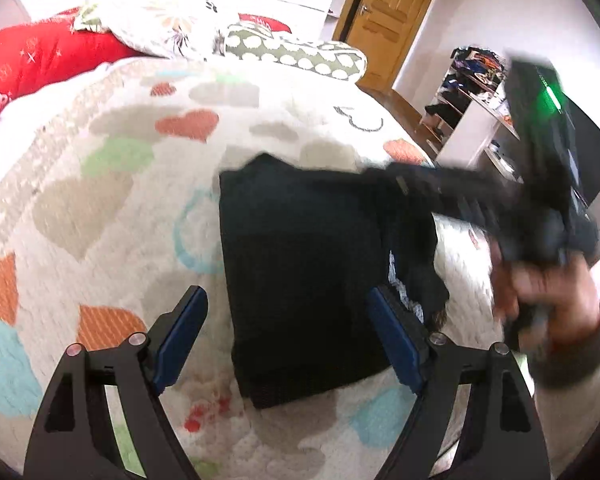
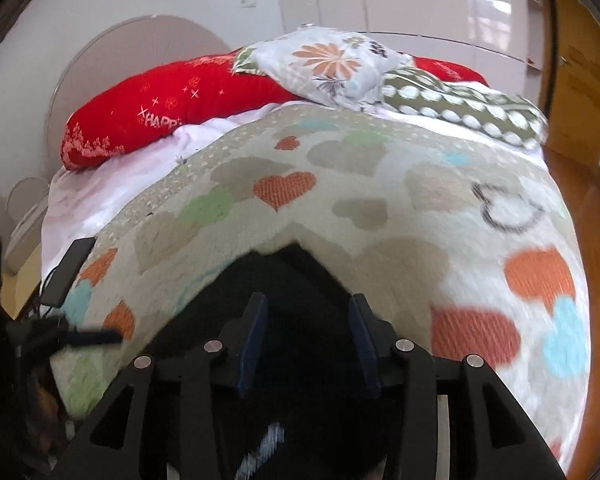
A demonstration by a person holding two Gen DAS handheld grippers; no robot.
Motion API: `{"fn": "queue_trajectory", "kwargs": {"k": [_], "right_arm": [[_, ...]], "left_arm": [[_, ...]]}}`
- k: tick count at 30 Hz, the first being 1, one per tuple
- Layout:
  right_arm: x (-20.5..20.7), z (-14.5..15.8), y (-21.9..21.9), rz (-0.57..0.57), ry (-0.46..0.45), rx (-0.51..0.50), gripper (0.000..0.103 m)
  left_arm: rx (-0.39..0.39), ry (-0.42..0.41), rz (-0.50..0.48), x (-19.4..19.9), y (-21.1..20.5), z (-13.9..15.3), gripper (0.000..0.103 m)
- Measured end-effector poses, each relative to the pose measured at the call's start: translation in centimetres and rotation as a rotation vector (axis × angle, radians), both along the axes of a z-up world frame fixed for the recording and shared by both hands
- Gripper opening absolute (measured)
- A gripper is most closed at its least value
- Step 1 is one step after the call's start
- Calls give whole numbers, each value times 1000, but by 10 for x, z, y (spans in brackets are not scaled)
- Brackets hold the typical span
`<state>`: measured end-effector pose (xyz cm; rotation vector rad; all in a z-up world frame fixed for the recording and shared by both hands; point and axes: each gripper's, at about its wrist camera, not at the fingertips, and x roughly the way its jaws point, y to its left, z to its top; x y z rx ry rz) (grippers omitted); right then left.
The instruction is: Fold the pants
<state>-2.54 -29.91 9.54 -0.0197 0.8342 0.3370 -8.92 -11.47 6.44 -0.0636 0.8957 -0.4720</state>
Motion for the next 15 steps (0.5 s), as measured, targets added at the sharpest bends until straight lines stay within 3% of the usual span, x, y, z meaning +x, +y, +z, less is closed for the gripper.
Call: {"fn": "queue_trajectory", "kwargs": {"k": [6, 8, 15], "right_arm": [[-27, -37, -14, -100, 22, -35, 44], [-26, -46, -22, -117, 16, 6, 46], [-40, -35, -30, -141, 24, 39, 49]], "left_arm": [[71, 8, 17, 18, -18, -11, 83], [90, 27, 15, 22, -27, -20, 83], [100, 36, 44, 19, -34, -27, 83]]}}
